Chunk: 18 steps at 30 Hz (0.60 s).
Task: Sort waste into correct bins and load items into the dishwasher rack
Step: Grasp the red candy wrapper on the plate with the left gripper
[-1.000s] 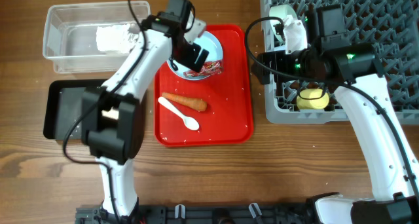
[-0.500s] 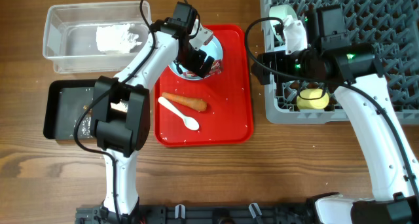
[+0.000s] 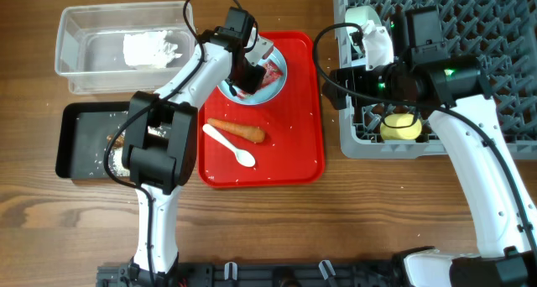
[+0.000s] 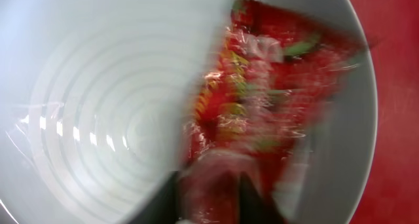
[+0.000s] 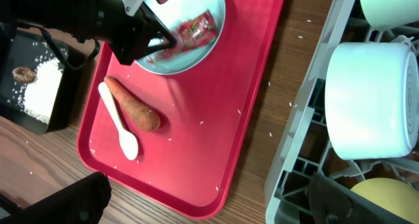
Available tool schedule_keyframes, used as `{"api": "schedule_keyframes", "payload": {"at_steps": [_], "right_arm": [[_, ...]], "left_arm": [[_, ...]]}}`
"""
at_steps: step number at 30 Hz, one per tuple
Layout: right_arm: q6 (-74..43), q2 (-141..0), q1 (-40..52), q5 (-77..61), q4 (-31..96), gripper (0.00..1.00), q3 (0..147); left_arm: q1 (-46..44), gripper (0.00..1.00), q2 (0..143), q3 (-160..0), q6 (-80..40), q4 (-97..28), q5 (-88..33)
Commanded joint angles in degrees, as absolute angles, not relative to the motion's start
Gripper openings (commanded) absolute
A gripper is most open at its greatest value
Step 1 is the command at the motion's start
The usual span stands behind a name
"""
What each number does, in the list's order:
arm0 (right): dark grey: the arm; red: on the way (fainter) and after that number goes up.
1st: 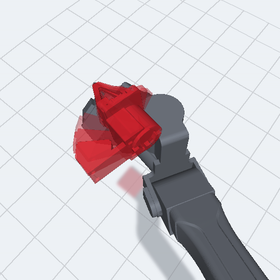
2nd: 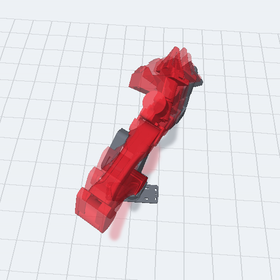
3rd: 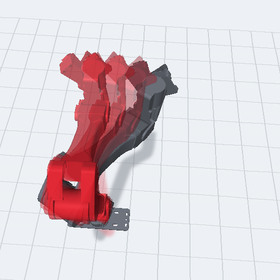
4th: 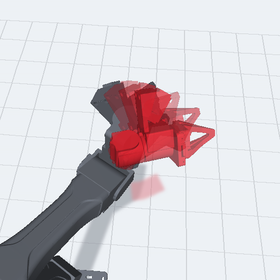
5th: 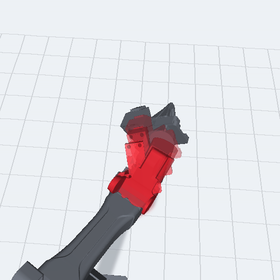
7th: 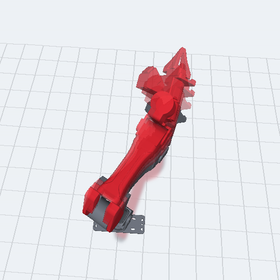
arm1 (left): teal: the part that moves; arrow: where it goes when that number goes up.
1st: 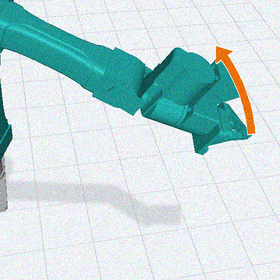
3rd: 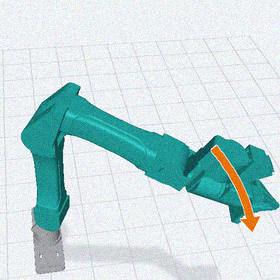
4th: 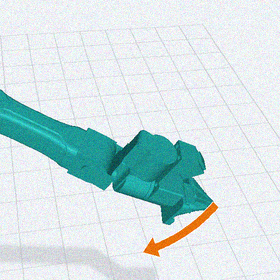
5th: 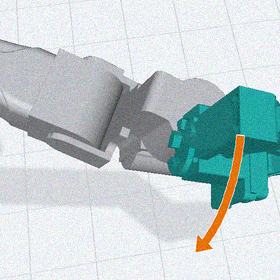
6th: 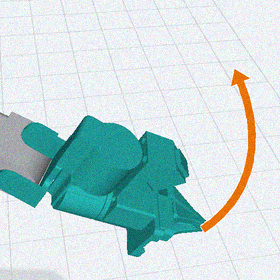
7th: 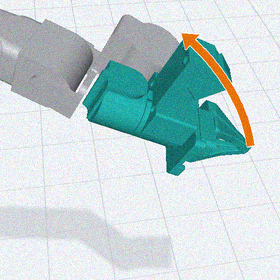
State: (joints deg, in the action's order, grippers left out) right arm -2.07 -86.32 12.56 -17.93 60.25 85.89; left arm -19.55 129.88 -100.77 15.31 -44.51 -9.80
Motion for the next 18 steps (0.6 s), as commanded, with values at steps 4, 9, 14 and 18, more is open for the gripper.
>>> {"api": "schedule_keyframes", "payload": {"at_steps": [4,9,14,18], "right_arm": [[-1.23,-86.78,12.25,-17.50,61.14,1.00,86.89],[-0.80,-86.78,12.25,-17.50,61.36,1.00,86.89],[-0.82,-86.78,12.25,-17.52,61.34,1.00,86.89],[-0.86,-86.78,12.25,-17.54,61.34,1.00,86.89]], "left_arm": [[-19.64,0.04,130.98,-100.75,11.09,-44.58,-9.50],[-19.64,0.04,127.57,-101.30,9.58,-44.88,-6.79],[-20.18,0.85,123.96,-101.30,10.07,-45.84,-8.78],[-20.43,0.92,124.49,-101.25,10.26,-45.06,-10.22]]}}
